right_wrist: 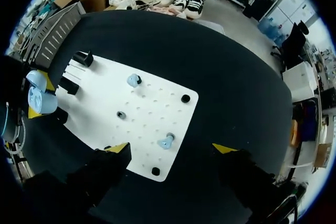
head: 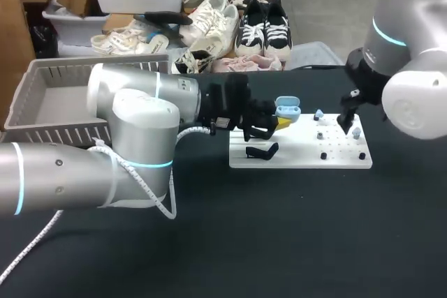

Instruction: Pick up each earbud case from the left stands, insert the matching earbuds, close the lid, and place the case in the box.

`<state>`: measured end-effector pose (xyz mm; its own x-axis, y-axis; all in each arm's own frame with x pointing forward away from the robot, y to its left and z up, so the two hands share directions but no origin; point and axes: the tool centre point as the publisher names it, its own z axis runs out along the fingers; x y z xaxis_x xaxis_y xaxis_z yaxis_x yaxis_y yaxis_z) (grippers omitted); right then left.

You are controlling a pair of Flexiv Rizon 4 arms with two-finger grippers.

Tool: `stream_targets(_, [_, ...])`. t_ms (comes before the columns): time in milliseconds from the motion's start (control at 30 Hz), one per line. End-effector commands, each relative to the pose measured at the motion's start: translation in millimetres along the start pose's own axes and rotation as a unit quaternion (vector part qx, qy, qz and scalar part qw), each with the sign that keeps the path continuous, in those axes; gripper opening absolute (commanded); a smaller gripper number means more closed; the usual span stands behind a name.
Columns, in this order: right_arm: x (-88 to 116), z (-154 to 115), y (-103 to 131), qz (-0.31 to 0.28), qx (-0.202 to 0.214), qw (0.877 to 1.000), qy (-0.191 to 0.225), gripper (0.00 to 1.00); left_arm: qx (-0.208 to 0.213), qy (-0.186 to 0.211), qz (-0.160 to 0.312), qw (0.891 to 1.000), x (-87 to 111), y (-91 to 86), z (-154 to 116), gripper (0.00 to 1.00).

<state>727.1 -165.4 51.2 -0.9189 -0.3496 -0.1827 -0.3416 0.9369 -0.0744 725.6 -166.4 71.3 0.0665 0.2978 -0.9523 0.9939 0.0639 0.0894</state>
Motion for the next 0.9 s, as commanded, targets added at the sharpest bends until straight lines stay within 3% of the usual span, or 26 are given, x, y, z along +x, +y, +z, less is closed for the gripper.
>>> stream_targets(33, [6.5,-1.4,7.0,0.006,0.016,1.000,-0.004,0.97,-0.002,-0.002,0.001,1.000,0.6,-1.3,-0.1,0.00])
stream_targets(300, [11.0,-3.0,10.1,0.020,0.049,0.999,0.001,0.97,-0.002,-0.002,0.001,1.000,0.6,-1.3,-0.1,0.00])
stream_targets(500, [13.3,1.1,13.7,0.029,0.052,0.998,0.004,0.80,-0.002,-0.002,0.001,1.000,0.6,-1.3,-0.1,0.00])
stream_targets(700, [14.4,4.4,15.0,0.036,0.058,0.998,0.006,0.69,-0.002,-0.002,0.001,1.000,0.6,-1.3,-0.1,0.00])
stream_targets(800, [14.9,5.7,13.8,0.041,0.061,0.997,0.006,0.66,-0.002,-0.002,0.001,1.000,0.6,-1.3,-0.1,0.00])
stream_targets(900, [15.1,6.6,12.4,0.046,0.067,0.997,0.006,0.69,-0.002,-0.002,0.001,1.000,0.6,-1.3,-0.1,0.00])
